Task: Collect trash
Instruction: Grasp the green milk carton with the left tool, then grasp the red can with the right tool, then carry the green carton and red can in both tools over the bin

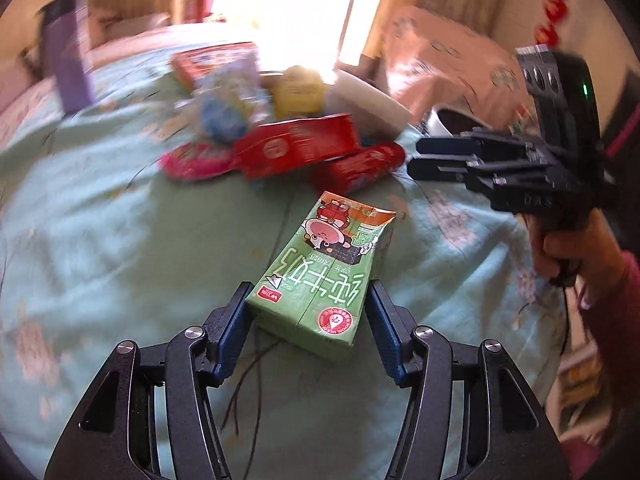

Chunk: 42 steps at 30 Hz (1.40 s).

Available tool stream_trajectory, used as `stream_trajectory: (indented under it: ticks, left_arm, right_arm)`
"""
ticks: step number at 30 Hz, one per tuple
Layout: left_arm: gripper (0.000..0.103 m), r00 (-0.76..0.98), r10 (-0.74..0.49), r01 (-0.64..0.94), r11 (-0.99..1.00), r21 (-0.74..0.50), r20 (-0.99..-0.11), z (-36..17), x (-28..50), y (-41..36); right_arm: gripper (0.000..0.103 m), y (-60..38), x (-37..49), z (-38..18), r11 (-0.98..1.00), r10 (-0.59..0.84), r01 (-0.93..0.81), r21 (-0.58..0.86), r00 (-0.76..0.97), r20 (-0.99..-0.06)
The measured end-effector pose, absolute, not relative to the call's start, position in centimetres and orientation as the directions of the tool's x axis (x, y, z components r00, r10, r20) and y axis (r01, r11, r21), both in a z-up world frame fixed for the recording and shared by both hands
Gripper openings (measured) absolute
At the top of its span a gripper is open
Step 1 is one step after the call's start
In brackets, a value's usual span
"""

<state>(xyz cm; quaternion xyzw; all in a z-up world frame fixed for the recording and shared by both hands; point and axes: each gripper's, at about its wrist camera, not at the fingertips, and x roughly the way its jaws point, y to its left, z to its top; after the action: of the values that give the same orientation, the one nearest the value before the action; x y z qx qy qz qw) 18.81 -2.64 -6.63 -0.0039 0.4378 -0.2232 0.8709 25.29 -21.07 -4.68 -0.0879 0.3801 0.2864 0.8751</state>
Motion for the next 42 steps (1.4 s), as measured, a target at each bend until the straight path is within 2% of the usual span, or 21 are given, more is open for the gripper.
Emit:
stream_trajectory:
  ticks: [3, 6, 7, 9, 11, 13, 14, 15, 21, 25, 31, 35, 42]
  left_arm:
    - [0.056, 0.530, -0.392, 0.310, 0.915, -0.259, -0.752, -6.9, 17.9, -0.5]
    - [0.056, 0.530, -0.384, 0.298, 0.919, -0.258, -0.756, -7.2, 17.6, 0.2]
    - [0.056, 0.526, -0.386, 0.299, 0.918, -0.260, -0.758, -7.3, 17.5, 0.3]
    - [0.056, 0.523, -0.384, 0.306, 0.918, -0.254, -0.761, -7.2, 17.6, 0.2]
    - [0.057, 0.526, -0.376, 0.315, 0.919, -0.236, -0.762, -7.2, 17.5, 0.2]
    - [0.057, 0.531, -0.373, 0.328, 0.918, -0.221, -0.761, -7.3, 17.5, 0.0]
    - [0.057, 0.532, -0.371, 0.333, 0.918, -0.215, -0.761, -7.3, 17.4, -0.1]
    - [0.057, 0.533, -0.369, 0.338, 0.918, -0.208, -0.762, -7.5, 17.5, -0.3]
    - [0.055, 0.538, -0.367, 0.341, 0.918, -0.202, -0.759, -7.6, 17.7, -1.1]
    - [0.054, 0.548, -0.374, 0.340, 0.917, -0.209, -0.748, -7.2, 17.2, -1.7]
    - [0.053, 0.570, -0.367, 0.314, 0.924, -0.218, -0.735, -6.6, 16.0, -2.2]
    - [0.052, 0.590, -0.372, 0.298, 0.925, -0.235, -0.716, -6.0, 15.4, -2.5]
    - [0.050, 0.610, -0.409, 0.358, 0.906, -0.224, -0.678, -4.4, 15.5, -5.8]
  right_arm:
    - [0.051, -19.5, 25.6, -4.7, 0.783, 0.448, -0.621, 0.043, 0.515, -0.731]
    - [0.052, -17.9, 26.1, -4.9, 0.748, 0.433, -0.664, -0.011, 0.501, -0.750]
    - [0.055, -17.3, 26.4, -5.1, 0.737, 0.424, -0.675, -0.029, 0.496, -0.758]
    - [0.066, -16.4, 27.0, -5.5, 0.717, 0.400, -0.693, -0.076, 0.498, -0.770]
    - [0.066, -15.7, 27.7, -6.3, 0.700, 0.362, -0.705, -0.115, 0.488, -0.794]
    - [0.065, -15.4, 28.0, -6.8, 0.696, 0.335, -0.704, -0.140, 0.491, -0.804]
    - [0.061, -15.4, 28.1, -6.9, 0.702, 0.326, -0.699, -0.136, 0.485, -0.811]
    - [0.051, -15.6, 28.1, -6.9, 0.715, 0.318, -0.687, -0.130, 0.484, -0.815]
    - [0.041, -18.4, 26.7, -5.8, 0.795, 0.355, -0.607, 0.001, 0.464, -0.811]
    - [0.041, -19.8, 25.3, -5.7, 0.823, 0.405, -0.555, 0.120, 0.425, -0.809]
    - [0.041, -18.8, 26.4, -7.6, 0.841, 0.405, -0.520, 0.151, 0.419, -0.812]
    - [0.037, -19.9, 25.6, -7.7, 0.864, 0.438, -0.453, 0.222, 0.456, -0.774]
    - [0.036, -25.4, 21.2, -6.2, 0.895, 0.446, -0.293, 0.337, 0.574, -0.686]
